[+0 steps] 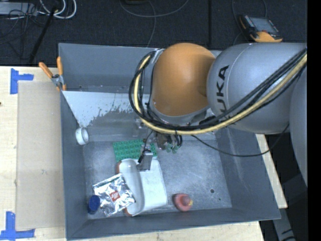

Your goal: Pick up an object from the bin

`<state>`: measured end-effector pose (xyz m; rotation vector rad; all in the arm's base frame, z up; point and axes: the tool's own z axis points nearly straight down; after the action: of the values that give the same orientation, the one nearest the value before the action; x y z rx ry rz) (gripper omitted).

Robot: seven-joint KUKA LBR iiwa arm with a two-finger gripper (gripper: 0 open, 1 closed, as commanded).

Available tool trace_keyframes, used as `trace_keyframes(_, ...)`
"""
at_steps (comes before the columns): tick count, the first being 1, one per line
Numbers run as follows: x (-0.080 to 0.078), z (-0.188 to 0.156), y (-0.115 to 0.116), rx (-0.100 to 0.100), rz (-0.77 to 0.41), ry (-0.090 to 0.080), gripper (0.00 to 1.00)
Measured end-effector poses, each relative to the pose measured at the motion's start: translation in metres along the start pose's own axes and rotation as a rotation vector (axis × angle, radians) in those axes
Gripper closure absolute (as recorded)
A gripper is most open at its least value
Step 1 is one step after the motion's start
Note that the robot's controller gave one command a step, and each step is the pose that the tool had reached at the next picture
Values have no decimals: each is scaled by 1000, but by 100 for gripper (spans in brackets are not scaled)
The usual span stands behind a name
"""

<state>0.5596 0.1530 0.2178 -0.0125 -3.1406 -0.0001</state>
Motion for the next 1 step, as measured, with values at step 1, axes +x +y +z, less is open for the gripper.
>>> trace_keyframes(1, 14, 106, -8, 2, 14, 9, 0)
